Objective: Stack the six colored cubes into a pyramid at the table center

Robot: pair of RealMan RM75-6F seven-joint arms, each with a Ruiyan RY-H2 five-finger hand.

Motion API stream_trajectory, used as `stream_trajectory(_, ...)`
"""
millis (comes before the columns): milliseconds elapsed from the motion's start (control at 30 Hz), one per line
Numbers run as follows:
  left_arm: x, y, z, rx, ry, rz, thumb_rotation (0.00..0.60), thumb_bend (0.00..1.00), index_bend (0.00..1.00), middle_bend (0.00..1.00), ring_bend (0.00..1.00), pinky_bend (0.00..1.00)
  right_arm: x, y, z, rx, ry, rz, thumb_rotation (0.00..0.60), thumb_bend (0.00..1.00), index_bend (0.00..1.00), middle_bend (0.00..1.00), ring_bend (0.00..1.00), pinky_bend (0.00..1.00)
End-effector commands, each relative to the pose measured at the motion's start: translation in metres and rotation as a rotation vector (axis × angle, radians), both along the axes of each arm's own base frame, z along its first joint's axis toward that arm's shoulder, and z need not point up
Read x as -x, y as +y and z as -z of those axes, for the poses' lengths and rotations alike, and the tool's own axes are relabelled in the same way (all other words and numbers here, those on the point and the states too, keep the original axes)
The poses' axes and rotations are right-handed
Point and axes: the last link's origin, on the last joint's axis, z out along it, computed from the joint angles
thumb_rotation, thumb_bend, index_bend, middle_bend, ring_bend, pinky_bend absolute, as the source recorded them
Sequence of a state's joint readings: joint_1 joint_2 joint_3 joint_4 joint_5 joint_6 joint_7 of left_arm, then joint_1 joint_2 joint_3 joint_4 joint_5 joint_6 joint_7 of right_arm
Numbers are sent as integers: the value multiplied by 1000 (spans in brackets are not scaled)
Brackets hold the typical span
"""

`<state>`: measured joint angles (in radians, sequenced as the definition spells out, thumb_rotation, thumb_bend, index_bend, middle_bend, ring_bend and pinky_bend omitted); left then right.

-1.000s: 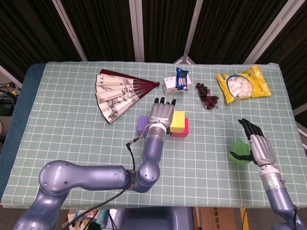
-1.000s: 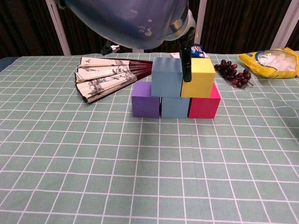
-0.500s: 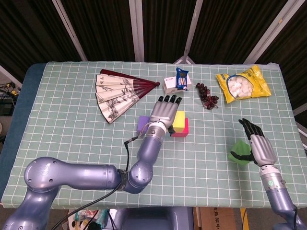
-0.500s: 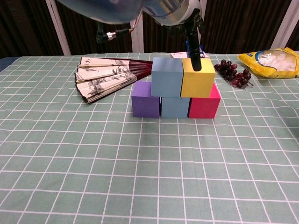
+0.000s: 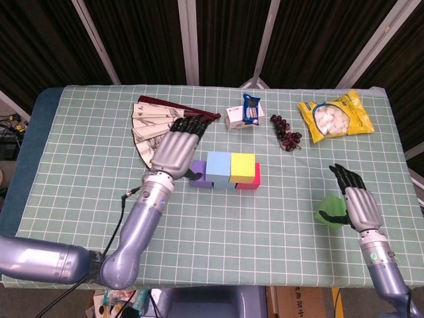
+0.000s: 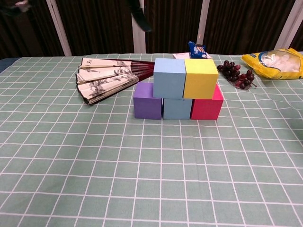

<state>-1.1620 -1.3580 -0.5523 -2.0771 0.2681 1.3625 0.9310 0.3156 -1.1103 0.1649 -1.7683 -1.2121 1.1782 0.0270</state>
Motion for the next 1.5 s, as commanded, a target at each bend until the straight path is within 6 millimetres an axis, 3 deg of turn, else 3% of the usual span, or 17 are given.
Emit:
stream_trajectory(33, 52, -17, -29, -82, 20, -40, 600, 28, 0, 0, 0, 0, 0, 1, -1, 5, 13, -1, 600, 206, 0, 5, 0, 0)
stream_trajectory(267, 118, -39, -49, -158, 88, -58, 600, 28, 0, 0, 0, 0, 0, 5, 0, 13, 59, -11, 600, 205, 0, 5, 0, 0)
stream_trajectory(467, 168, -49, -48, -201, 127, -70, 600, 28, 0, 0, 0, 0, 1, 10, 2, 17, 123, -24, 600, 205, 0, 4, 0, 0)
stream_trajectory(633, 195, -64, -44, -233, 109, -77, 600, 28, 0, 0, 0, 0, 8, 17, 8, -8, 184, 5, 600, 205, 0, 5, 0, 0)
stream_trajectory(1000, 209, -84, -48, -263, 30, -63, 600, 28, 0, 0, 0, 0, 17, 29, 27, -95, 271, 103, 600, 205, 0, 0, 0, 0)
stream_trajectory(1500, 211, -86, -53, -269, 7, -54, 600, 28, 0, 0, 0, 0, 44, 6, 42, -85, 329, 180, 600, 205, 0, 0, 0, 0)
